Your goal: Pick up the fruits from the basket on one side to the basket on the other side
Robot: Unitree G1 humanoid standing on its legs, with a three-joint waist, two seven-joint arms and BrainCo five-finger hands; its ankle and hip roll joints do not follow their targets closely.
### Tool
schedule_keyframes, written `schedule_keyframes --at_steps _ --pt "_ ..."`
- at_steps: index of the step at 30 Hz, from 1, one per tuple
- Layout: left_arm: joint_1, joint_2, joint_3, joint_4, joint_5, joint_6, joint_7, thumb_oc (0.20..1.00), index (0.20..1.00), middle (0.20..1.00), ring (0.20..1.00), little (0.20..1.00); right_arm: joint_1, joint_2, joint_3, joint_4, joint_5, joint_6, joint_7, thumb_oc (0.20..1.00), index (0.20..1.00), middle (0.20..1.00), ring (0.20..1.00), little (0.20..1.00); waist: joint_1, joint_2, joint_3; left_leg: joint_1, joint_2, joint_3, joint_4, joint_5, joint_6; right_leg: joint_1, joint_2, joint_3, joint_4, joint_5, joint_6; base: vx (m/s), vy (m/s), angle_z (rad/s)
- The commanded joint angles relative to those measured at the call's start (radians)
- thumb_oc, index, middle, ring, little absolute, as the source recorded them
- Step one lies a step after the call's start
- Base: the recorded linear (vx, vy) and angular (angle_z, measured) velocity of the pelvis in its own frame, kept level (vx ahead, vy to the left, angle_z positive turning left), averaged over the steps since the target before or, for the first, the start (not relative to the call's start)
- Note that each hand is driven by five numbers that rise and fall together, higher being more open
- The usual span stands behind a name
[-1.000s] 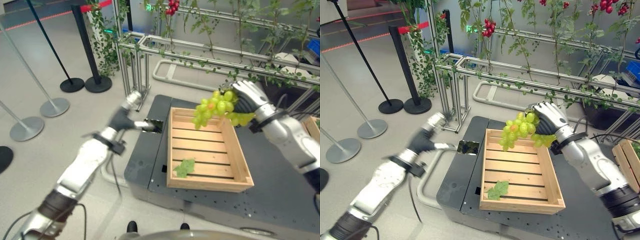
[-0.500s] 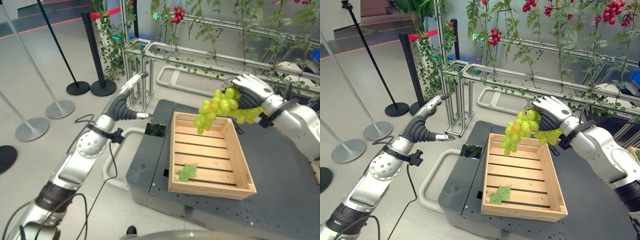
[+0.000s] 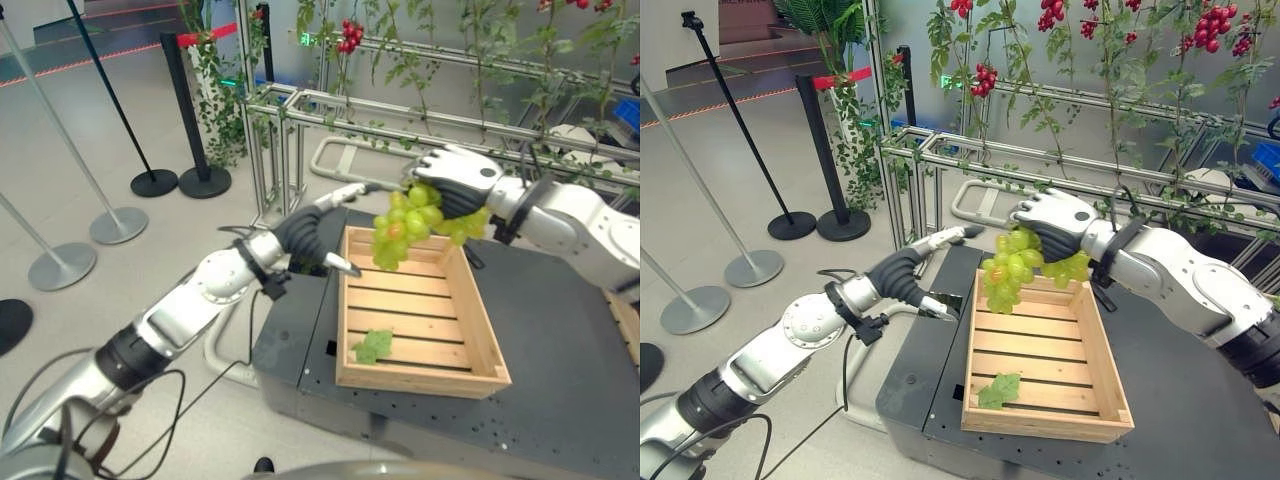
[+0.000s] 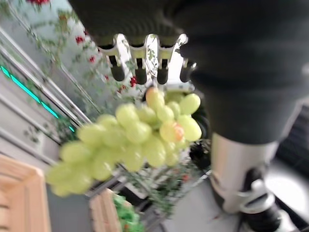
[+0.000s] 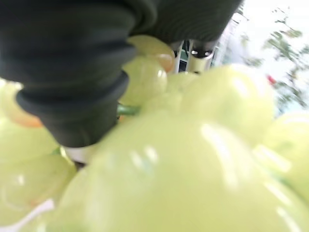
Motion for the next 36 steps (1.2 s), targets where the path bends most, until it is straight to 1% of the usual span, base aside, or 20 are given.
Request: schedule_keyframes --at_steps 1,6,14,18,19,21,22,23,24,25,30,36 --pt "-0.111 -0.057 -0.06 0.063 -0.138 -0.013 -0.01 1.0 1.0 1.0 1.0 1.0 -0.163 -0.021 0.054 -0.024 -0.065 -0.015 -0.095 0.2 0.2 0.2 0.2 0.2 0.013 -0.016 -0.04 0.017 -0.04 -0.038 0.041 -0.132 0.046 -0.027 -0.033 -0.07 0.11 -0.064 0.084 0.0 0.0 0.0" --pt "-0.157 -0.115 -0.12 0.087 -0.217 0.005 0.002 1.0 1.0 1.0 1.0 1.0 -0.217 0.014 0.097 -0.052 -0.062 -0.01 -0.119 0.2 0.2 0.2 0.2 0.2 0.009 -0.015 -0.033 0.014 -0.042 -0.043 0.044 -0.131 0.047 -0.027 -0.035 -0.072 0.113 -0.066 0.083 0.0 0.0 0.0" --pt "-0.171 -0.171 -0.132 0.123 -0.24 0.021 0.024 1.0 1.0 1.0 1.0 1.0 -0.212 0.03 0.081 -0.074 -0.105 0.001 -0.152 0.2 0.2 0.2 0.2 0.2 0.008 -0.011 -0.031 0.012 -0.044 -0.047 0.046 -0.131 0.048 -0.025 -0.036 -0.077 0.112 -0.068 0.081 0.0 0.0 0.0" --pt "-0.166 -0.198 -0.147 0.145 -0.269 0.031 0.031 1.0 1.0 1.0 1.0 1.0 -0.226 0.028 0.086 -0.079 -0.167 0.009 -0.182 0.2 0.2 0.2 0.2 0.2 0.007 -0.009 -0.032 0.011 -0.044 -0.049 0.046 -0.131 0.048 -0.023 -0.036 -0.078 0.112 -0.07 0.08 0.0 -0.001 0.01" --pt "-0.161 -0.22 -0.162 0.158 -0.299 0.045 0.038 1.0 1.0 1.0 1.0 1.0 -0.249 0.032 0.095 -0.085 -0.22 0.018 -0.208 0.2 0.2 0.2 0.2 0.2 0.006 -0.009 -0.032 0.011 -0.045 -0.049 0.047 -0.132 0.049 -0.023 -0.036 -0.079 0.111 -0.069 0.079 0.0 -0.004 0.04" --pt "-0.158 -0.233 -0.168 0.17 -0.32 0.053 0.042 1.0 1.0 1.0 1.0 1.0 -0.267 0.034 0.109 -0.082 -0.25 0.023 -0.228 0.2 0.2 0.2 0.2 0.2 0.005 -0.007 -0.031 0.011 -0.045 -0.05 0.047 -0.133 0.05 -0.023 -0.036 -0.079 0.111 -0.069 0.079 0.0 -0.005 0.04" --pt "-0.152 -0.257 -0.187 0.189 -0.355 0.068 0.053 1.0 1.0 1.0 1.0 1.0 -0.292 0.038 0.121 -0.087 -0.298 0.035 -0.255 0.2 0.2 0.2 0.2 0.2 0.003 -0.008 -0.031 0.01 -0.045 -0.05 0.047 -0.133 0.05 -0.024 -0.036 -0.078 0.111 -0.07 0.079 0.0 0.0 0.0" --pt "-0.153 -0.259 -0.186 0.19 -0.356 0.067 0.054 1.0 1.0 1.0 1.0 1.0 -0.296 0.039 0.125 -0.085 -0.3 0.036 -0.257 0.2 0.2 0.2 0.2 0.2 0.003 -0.007 -0.031 0.01 -0.045 -0.05 0.047 -0.133 0.05 -0.024 -0.036 -0.078 0.111 -0.07 0.079 0.0 0.0 0.0" --pt "-0.148 -0.279 -0.199 0.206 -0.369 0.078 0.067 1.0 1.0 1.0 1.0 1.0 -0.325 0.047 0.138 -0.089 -0.346 0.045 -0.287 0.2 0.2 0.2 0.2 0.2 0.002 -0.009 -0.031 0.01 -0.045 -0.051 0.048 -0.135 0.051 -0.026 -0.036 -0.077 0.111 -0.071 0.079 0.0 0.0 0.0" --pt "-0.147 -0.289 -0.201 0.218 -0.373 0.078 0.075 1.0 1.0 1.0 1.0 1.0 -0.346 0.053 0.156 -0.083 -0.368 0.052 -0.297 0.2 0.2 0.2 0.2 0.2 0.001 -0.008 -0.031 0.009 -0.045 -0.052 0.049 -0.135 0.051 -0.026 -0.036 -0.076 0.112 -0.071 0.079 0.0 0.0 0.0" --pt "-0.137 -0.302 -0.208 0.274 -0.38 0.089 0.091 1.0 1.0 1.0 1.0 1.0 -0.409 0.053 0.197 -0.08 -0.402 0.072 -0.328 0.2 0.2 0.2 0.2 0.2 0.001 -0.01 -0.032 0.006 -0.044 -0.055 0.058 -0.138 0.051 -0.025 -0.036 -0.074 0.115 -0.074 0.077 0.0 0.0 0.0" --pt "-0.141 -0.289 -0.212 0.279 -0.374 0.091 0.096 1.0 1.0 1.0 1.0 1.0 -0.445 0.043 0.224 -0.08 -0.411 0.083 -0.329 0.2 0.2 0.2 0.2 0.2 0.0 -0.011 -0.038 0.005 -0.044 -0.057 0.062 -0.141 0.051 -0.023 -0.036 -0.078 0.116 -0.075 0.076 0.0 0.0 0.0"
